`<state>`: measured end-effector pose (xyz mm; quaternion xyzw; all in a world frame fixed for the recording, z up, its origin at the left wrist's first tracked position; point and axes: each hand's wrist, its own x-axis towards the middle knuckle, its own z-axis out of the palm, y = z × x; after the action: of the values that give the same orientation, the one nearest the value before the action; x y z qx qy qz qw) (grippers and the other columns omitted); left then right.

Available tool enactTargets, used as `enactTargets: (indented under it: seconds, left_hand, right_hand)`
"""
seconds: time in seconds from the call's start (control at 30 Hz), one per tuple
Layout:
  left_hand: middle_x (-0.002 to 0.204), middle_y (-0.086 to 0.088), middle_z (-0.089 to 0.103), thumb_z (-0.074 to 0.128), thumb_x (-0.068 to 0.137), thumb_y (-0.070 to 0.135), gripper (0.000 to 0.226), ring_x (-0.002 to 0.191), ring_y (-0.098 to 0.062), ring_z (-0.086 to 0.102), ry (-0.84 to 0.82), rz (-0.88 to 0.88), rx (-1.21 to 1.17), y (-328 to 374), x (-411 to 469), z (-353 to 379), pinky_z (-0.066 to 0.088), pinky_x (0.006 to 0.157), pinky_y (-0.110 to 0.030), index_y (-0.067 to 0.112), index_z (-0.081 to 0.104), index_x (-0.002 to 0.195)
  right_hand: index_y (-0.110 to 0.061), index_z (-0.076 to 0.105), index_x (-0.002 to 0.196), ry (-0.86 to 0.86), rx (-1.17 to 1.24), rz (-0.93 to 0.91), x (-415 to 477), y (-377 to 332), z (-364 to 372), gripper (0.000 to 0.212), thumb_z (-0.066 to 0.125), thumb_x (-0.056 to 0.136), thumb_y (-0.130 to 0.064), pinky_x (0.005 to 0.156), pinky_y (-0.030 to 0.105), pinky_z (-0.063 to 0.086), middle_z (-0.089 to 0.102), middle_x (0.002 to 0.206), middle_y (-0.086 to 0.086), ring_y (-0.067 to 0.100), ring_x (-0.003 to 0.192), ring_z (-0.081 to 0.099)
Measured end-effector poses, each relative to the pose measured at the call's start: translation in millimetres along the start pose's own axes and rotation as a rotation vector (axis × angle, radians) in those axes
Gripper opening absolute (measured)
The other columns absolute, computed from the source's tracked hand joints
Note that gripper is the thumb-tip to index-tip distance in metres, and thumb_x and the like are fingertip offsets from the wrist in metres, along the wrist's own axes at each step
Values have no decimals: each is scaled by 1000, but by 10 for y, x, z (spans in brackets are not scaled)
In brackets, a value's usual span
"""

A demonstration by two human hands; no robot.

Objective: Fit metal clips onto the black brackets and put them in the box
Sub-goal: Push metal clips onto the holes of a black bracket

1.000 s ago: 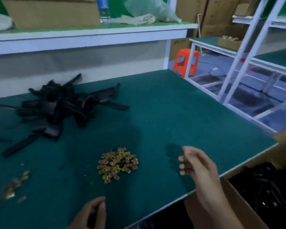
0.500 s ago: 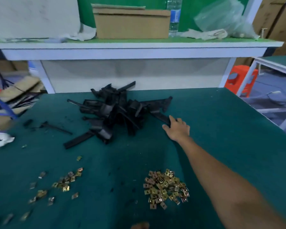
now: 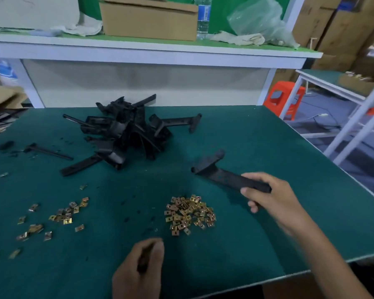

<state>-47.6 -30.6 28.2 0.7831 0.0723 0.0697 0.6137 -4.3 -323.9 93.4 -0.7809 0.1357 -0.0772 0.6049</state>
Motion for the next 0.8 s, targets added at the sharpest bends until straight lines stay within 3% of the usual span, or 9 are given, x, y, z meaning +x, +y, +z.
enactTargets:
  seconds: [0.07,0.13,0.23,0.33,0.43,0.53,0.6,0.7,0.8]
  left_hand:
    - [97,29,72,64,80,53,25,90,9,66,-173,-73,-166,160,-26,-54,50,73,-12,45,70,103]
    - [110,33,69,62,82,60,36,101,12,64,-403,-79,-158,247,-74,-38,48,78,-8,48,65,116]
    - [103,30,71,62,94,42,19,95,12,64,-541,-25,2,352,-140,33,46,79,-9,45,67,112]
    - [91,20,74,60,98,29,14,73,7,64,-573,-104,-70,389,-155,105,48,66,-11,33,71,106]
    - [86,15,74,54,101,32,21,74,3,63,-674,-47,-87,451,-104,191,47,66,-12,29,74,97]
    - [75,15,67,47,103,40,29,71,1,58,-437,168,225,367,212,327,43,65,-19,31,70,89]
    - [93,19,69,48,103,35,22,88,1,60,-314,334,407,324,478,412,44,74,-19,33,70,104]
    - [136,4,55,46,105,38,39,124,-18,44,-444,495,716,219,836,612,39,99,-29,24,56,140]
    - [150,2,39,41,104,45,50,134,-23,32,-571,572,958,136,1017,789,30,108,-36,27,41,151]
  right_hand:
    - [-32,77,103,-117,-105,-5,-525,-23,-137,36,80,83,-2,53,25,51,67,63,7,17,50,57]
    - [-32,78,102,-218,-100,62,-931,-37,-182,36,85,78,-7,51,27,51,67,60,10,18,49,58]
    - [-25,79,104,-195,51,113,-1246,75,-99,38,92,71,-12,52,24,50,62,56,18,22,47,57]
    - [-18,80,107,-1,487,153,-1334,279,279,41,79,67,-15,45,25,47,62,63,15,16,49,54]
    - [-29,80,105,6,473,95,-1253,402,729,32,76,73,-31,53,24,51,73,76,8,14,60,62]
    - [-28,79,100,135,514,97,-1126,448,972,29,78,73,-39,60,26,55,77,87,8,16,68,67]
    - [-28,78,99,202,507,71,-1072,476,1046,25,78,76,-38,61,26,55,77,88,7,16,67,68]
    - [-22,77,94,239,516,39,-1057,496,1099,20,77,77,-32,58,24,53,75,81,6,15,63,66]
    - [-16,74,97,227,460,52,-1075,539,1092,17,77,82,-23,57,23,54,75,79,3,13,65,69]
